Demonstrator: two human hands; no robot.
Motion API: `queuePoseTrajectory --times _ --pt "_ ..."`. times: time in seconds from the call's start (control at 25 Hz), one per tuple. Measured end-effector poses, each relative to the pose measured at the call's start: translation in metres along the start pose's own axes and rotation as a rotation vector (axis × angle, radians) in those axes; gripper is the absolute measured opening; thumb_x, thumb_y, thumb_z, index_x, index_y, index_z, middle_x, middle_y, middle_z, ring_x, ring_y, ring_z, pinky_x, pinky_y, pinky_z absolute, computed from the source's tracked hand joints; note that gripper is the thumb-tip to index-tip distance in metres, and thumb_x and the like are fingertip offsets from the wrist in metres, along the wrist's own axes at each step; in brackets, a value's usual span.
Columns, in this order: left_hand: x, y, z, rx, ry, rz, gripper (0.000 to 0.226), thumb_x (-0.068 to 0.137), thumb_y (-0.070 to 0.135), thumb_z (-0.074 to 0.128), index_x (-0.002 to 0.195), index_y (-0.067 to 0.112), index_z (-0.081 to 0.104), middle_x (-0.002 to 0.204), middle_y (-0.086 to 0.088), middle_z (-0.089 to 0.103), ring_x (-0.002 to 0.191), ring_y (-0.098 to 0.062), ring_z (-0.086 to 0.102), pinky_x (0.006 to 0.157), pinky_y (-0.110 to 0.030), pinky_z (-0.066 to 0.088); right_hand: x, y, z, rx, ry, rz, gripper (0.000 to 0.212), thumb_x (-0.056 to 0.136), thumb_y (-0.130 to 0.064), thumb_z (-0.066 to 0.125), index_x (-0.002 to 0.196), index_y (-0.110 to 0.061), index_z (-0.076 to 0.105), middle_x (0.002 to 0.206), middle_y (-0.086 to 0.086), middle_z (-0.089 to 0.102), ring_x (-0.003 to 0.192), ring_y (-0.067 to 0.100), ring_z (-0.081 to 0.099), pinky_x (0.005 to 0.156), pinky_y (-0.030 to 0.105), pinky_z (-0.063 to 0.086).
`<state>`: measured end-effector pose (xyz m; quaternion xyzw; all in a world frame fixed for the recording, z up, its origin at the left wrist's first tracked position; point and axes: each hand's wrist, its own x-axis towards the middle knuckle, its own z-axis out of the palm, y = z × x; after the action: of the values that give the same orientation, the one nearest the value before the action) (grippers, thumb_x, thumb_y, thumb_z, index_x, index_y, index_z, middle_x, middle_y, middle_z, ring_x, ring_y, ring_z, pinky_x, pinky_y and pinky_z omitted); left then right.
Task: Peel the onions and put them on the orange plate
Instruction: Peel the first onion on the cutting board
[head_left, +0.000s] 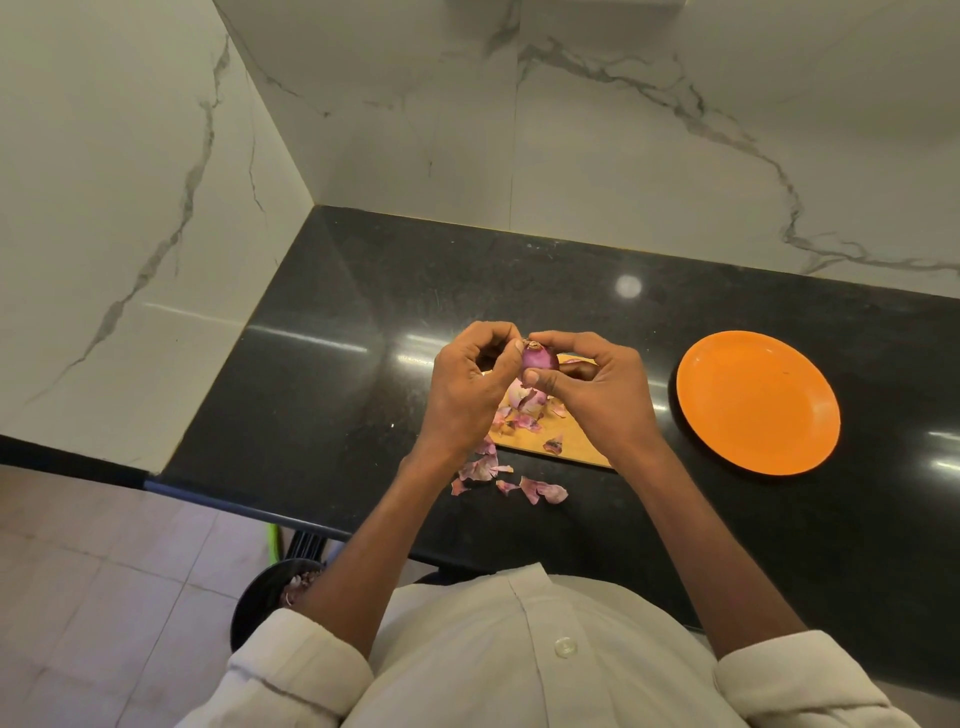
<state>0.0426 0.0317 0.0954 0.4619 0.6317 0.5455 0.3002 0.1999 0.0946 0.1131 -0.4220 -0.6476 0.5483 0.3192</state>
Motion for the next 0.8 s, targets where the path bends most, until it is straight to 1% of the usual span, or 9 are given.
queuePoseTrajectory --times 0.12,0.2,0.28,0.36,0.44,0.56,0.64,0.72,0.8 --pt "-0.002 0.004 0.001 -0.060 0.001 -0.017 0.013 0.109 0.011 0.057 0.107 0.007 0.069 0.092 -0.003 0.068 0.082 -0.012 0.065 0.071 -0.023 0.053 -0.002 -0.001 0.010 -0.008 0.036 -0.013 0.037 0.089 -0.003 0.080 0.123 -0.018 0.075 0.119 -0.005 0.074 0.105 0.014 0.073 0.089 0.038 0.064" --pt "-0.002 0.008 0.003 -0.135 0.040 -0.063 0.015 0.110 0.010 0.055 0.105 0.006 0.068 0.089 -0.003 0.067 0.080 -0.011 0.064 0.070 -0.024 0.054 -0.006 -0.002 0.017 0.056 0.078 0.005 0.036 0.093 0.001 0.074 0.123 -0.018 0.074 0.120 -0.005 0.074 0.104 0.012 0.073 0.089 0.036 0.064" --pt "-0.002 0.011 0.004 -0.190 0.088 -0.101 0.014 0.111 0.013 0.054 0.106 0.010 0.067 0.092 -0.002 0.069 0.083 -0.013 0.067 0.074 -0.026 0.058 -0.008 -0.002 0.018 0.122 0.131 0.018 0.037 0.094 0.003 0.071 0.125 -0.017 0.074 0.123 -0.005 0.073 0.108 0.009 0.072 0.091 0.034 0.063" --pt "-0.003 0.013 0.004 -0.212 0.099 -0.090 0.012 0.110 0.014 0.056 0.111 0.010 0.068 0.099 -0.004 0.072 0.090 -0.015 0.071 0.081 -0.028 0.060 -0.008 -0.001 0.015 0.161 0.150 0.014 0.038 0.094 0.002 0.072 0.127 -0.018 0.073 0.126 -0.004 0.072 0.111 0.010 0.071 0.091 0.034 0.063" --pt "-0.004 0.014 0.004 -0.240 0.098 -0.079 0.016 0.108 0.018 0.062 0.116 0.006 0.069 0.104 -0.007 0.074 0.095 -0.017 0.072 0.085 -0.030 0.060 -0.007 -0.002 0.012 0.181 0.146 0.007 0.039 0.093 0.000 0.074 0.128 -0.019 0.071 0.130 -0.001 0.069 0.112 0.012 0.073 0.091 0.034 0.063" --pt "-0.007 0.016 0.005 -0.241 0.087 -0.100 0.018 0.100 0.017 0.074 0.113 0.005 0.071 0.102 -0.005 0.075 0.092 -0.013 0.073 0.081 -0.026 0.059 -0.005 -0.002 0.011 0.177 0.136 -0.019 0.040 0.092 0.002 0.075 0.127 -0.018 0.071 0.136 0.003 0.064 0.113 0.011 0.073 0.094 0.036 0.063" --pt "-0.008 0.013 0.006 -0.195 0.089 -0.095 0.014 0.100 0.017 0.075 0.108 0.006 0.072 0.098 -0.007 0.076 0.088 -0.016 0.073 0.078 -0.028 0.060 -0.005 -0.002 0.010 0.175 0.131 -0.014 0.039 0.092 0.001 0.075 0.126 -0.019 0.071 0.136 0.001 0.063 0.113 0.012 0.073 0.092 0.038 0.064" --pt "-0.009 0.012 0.006 -0.153 0.113 -0.092 0.012 0.102 0.019 0.072 0.104 0.008 0.071 0.094 -0.009 0.075 0.087 -0.025 0.074 0.077 -0.033 0.063 -0.005 0.002 0.008 0.162 0.149 0.010 0.038 0.093 -0.001 0.075 0.126 -0.019 0.072 0.133 -0.002 0.066 0.112 0.012 0.073 0.091 0.039 0.064" --pt "-0.008 0.011 0.006 -0.165 0.143 -0.117 0.012 0.102 0.018 0.073 0.100 0.007 0.069 0.091 -0.012 0.074 0.085 -0.030 0.074 0.078 -0.038 0.065 -0.005 0.006 0.007 0.201 0.156 0.050 0.037 0.095 -0.001 0.072 0.126 -0.020 0.073 0.131 -0.003 0.070 0.116 0.016 0.071 0.093 0.042 0.064"
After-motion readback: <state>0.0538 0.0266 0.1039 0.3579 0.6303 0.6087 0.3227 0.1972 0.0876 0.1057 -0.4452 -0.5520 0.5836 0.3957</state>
